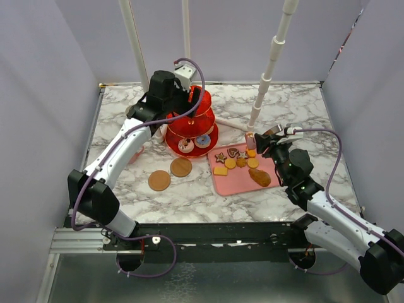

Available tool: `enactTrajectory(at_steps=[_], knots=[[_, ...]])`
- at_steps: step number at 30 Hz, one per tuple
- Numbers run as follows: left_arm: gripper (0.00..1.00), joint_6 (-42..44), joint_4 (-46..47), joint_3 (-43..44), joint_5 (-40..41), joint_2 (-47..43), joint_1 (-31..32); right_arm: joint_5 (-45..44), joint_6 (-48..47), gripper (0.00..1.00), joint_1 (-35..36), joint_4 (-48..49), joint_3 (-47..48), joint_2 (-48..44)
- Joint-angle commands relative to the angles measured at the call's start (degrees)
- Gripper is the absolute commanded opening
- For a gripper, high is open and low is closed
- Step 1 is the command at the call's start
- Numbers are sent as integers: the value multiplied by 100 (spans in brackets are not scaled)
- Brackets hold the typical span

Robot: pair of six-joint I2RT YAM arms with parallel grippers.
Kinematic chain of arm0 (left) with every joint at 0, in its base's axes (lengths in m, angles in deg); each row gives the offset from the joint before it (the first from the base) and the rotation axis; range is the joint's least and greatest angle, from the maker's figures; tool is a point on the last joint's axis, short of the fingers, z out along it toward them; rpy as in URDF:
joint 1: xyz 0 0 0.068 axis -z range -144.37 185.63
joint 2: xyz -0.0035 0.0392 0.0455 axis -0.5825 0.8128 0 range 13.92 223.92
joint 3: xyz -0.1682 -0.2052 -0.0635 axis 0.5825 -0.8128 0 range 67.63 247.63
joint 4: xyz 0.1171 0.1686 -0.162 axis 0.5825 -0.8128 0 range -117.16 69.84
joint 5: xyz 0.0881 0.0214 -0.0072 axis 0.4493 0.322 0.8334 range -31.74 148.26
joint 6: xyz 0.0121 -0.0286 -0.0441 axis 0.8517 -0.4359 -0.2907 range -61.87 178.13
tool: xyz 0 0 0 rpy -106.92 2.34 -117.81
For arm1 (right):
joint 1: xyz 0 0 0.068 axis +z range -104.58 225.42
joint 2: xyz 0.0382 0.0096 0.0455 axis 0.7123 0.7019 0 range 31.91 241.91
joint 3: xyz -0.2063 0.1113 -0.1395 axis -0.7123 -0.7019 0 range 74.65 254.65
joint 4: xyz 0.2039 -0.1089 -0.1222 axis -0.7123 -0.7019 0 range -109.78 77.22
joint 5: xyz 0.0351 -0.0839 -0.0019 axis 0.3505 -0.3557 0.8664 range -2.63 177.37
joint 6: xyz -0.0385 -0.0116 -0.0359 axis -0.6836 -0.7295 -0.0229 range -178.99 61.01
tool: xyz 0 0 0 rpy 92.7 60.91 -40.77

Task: Serve the afternoon tea
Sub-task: Adjust the desert table at the center of the board.

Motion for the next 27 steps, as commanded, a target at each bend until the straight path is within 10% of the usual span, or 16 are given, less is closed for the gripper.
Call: enactTrajectory(at_steps=[1, 20, 27], knots=[[71, 1032, -2, -9, -623, 10, -150, 130, 1, 28, -25, -65, 155, -95], [22, 1674, -218, 948, -3198, 1120, -889, 84, 7, 28, -25, -116, 194, -111], [0, 836, 590, 423, -2548, 854, -681, 47, 25, 28, -25, -122, 177, -152]])
